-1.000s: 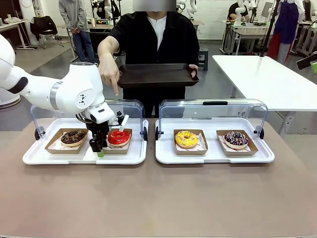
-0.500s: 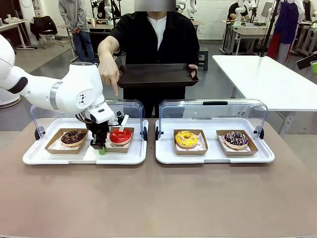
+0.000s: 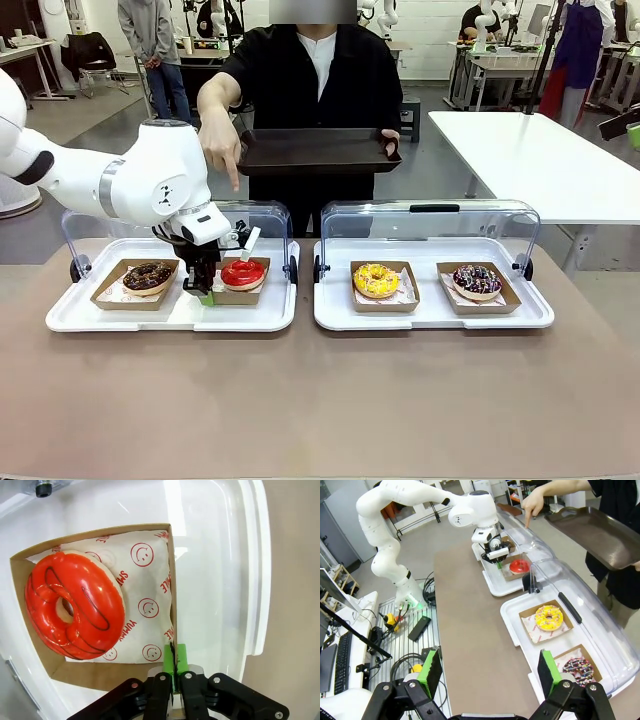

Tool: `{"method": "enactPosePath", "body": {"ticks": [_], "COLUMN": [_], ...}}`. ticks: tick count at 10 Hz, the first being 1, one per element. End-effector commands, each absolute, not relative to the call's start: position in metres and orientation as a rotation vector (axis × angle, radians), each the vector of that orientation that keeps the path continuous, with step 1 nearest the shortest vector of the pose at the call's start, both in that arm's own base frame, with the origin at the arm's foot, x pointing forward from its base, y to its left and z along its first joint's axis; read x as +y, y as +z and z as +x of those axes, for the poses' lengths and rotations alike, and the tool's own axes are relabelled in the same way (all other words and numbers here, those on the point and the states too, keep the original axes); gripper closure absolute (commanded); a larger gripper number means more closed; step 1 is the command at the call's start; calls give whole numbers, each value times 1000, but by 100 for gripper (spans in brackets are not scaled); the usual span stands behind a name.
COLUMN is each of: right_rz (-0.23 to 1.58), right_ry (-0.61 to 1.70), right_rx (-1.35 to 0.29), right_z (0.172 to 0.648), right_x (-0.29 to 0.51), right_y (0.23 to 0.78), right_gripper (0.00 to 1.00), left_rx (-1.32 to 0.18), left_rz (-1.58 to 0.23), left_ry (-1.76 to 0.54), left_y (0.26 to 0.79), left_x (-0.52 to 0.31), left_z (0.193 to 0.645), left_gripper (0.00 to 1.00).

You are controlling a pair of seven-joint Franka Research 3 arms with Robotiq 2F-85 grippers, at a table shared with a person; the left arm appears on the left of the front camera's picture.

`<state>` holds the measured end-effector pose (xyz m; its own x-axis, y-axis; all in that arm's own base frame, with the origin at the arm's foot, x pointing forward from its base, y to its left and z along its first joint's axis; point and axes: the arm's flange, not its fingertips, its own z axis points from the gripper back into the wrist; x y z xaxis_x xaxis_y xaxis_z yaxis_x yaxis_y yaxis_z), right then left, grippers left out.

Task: Provide the desired donut to the person.
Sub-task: Pick up and lift the Paper togo box containing the Donut pointed at by the person.

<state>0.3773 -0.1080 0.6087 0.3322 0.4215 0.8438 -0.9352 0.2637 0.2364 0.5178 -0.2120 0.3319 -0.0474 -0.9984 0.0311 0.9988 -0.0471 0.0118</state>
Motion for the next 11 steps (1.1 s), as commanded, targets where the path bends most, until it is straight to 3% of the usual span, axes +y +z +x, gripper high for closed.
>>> {"method": "enactPosePath", "body": {"ticks": [1, 6, 8, 11], "right_rz": [857, 857, 857, 857], "right_ry": [1047, 1047, 1047, 1047], "right_rx": [-750, -750, -750, -750], "right_z": [377, 377, 377, 377], "right_x": [-108, -108, -108, -108], "right_y": [609, 609, 609, 609], "right_gripper": [0, 0, 0, 0], "left_rx": [30, 63, 0, -119], "left_rz": [20, -7, 23, 87], "left_ry": [-1688, -1723, -1731, -1670], "left_y": [359, 452, 497, 571], "left_x": [-208, -192, -189, -193], "left_z": [493, 419, 385, 370], "left_gripper": [100, 100, 100, 100]}}
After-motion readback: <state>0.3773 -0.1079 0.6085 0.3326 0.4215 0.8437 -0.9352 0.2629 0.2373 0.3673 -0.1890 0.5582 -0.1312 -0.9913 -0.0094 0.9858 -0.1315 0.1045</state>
